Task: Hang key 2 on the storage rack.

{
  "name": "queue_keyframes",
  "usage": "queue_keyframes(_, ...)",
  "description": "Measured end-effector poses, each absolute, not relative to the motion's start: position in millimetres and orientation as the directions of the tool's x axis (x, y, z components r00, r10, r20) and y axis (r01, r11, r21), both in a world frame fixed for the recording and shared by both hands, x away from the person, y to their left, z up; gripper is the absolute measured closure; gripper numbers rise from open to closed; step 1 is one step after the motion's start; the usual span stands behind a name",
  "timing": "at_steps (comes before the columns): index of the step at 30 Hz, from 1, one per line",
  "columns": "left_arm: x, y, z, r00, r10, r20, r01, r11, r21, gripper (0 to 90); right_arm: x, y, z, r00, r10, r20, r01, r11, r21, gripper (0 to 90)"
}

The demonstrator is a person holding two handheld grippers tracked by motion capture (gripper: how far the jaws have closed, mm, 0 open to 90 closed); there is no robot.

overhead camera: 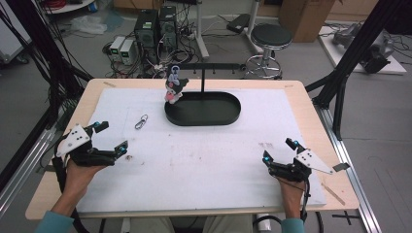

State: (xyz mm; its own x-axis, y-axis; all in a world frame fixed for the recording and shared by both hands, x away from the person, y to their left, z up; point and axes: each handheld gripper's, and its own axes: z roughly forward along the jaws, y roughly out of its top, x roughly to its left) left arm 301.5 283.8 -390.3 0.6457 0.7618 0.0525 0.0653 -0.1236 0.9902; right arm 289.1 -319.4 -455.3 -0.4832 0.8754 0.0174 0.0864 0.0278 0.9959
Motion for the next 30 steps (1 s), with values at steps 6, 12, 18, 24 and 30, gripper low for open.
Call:
queue_keyframes(6,313,282,-382,0.646,0.762,0.046,0.104,-0.147,0.984,1.7,289,-320,-455,-0.482,0.876,0.014,0.082,0.029,0.996,0.7)
queue_keyframes(12,329,282,-370,0.647,0.762,0.038,0.154,-0.179,0.972,1.7,289,-320,-455,-0.482,0.876,0.016,0.082,0.027,0.996,0.7)
queue_keyframes(18,350,274,-359,0.648,0.759,0.063,0.2,-0.249,0.948,1.7,289,-320,-455,-0.483,0.876,0.016,0.082,0.027,0.996,0.7)
queue_keyframes(24,371,265,-352,0.656,0.751,0.078,0.229,-0.296,0.927,1.7,289,-320,-455,-0.482,0.876,0.018,0.083,0.025,0.996,0.7)
queue_keyframes(30,389,260,-350,0.671,0.736,0.083,0.267,-0.345,0.9,1.7,289,-320,-455,-0.484,0.875,0.019,0.08,0.022,0.997,0.7)
